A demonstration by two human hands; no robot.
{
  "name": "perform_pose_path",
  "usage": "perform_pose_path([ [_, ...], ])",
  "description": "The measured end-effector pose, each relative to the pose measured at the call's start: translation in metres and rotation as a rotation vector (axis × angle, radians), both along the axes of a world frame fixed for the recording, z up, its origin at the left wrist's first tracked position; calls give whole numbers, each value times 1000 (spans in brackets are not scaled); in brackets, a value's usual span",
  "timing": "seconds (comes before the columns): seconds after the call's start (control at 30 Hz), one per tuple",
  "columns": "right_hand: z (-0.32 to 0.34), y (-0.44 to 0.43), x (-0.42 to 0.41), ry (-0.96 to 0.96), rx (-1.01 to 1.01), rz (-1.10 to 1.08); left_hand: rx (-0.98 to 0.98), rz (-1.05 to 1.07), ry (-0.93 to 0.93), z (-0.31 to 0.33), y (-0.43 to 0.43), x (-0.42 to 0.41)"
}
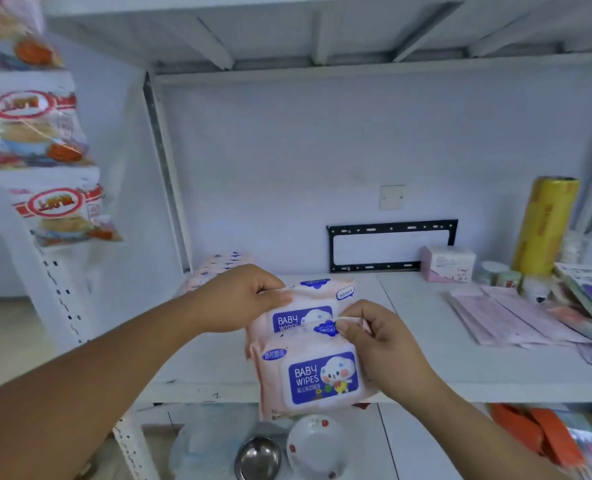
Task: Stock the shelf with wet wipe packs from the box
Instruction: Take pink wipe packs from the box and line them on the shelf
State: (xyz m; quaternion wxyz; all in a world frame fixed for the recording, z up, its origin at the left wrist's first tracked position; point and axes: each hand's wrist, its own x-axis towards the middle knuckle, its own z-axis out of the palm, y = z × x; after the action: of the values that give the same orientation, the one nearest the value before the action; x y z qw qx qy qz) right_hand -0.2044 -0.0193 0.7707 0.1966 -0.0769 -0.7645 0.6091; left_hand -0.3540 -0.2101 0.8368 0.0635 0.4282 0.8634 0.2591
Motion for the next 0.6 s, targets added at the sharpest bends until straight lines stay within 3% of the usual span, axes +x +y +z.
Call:
perform_pose_path([
  [0.27, -31, -100, -97, 13, -27, 22, -81, 47, 63, -16, -103, -90],
  [0.6, -90, -118, -182, -117, 11, 73, -182, 93, -71, -82, -121, -168],
])
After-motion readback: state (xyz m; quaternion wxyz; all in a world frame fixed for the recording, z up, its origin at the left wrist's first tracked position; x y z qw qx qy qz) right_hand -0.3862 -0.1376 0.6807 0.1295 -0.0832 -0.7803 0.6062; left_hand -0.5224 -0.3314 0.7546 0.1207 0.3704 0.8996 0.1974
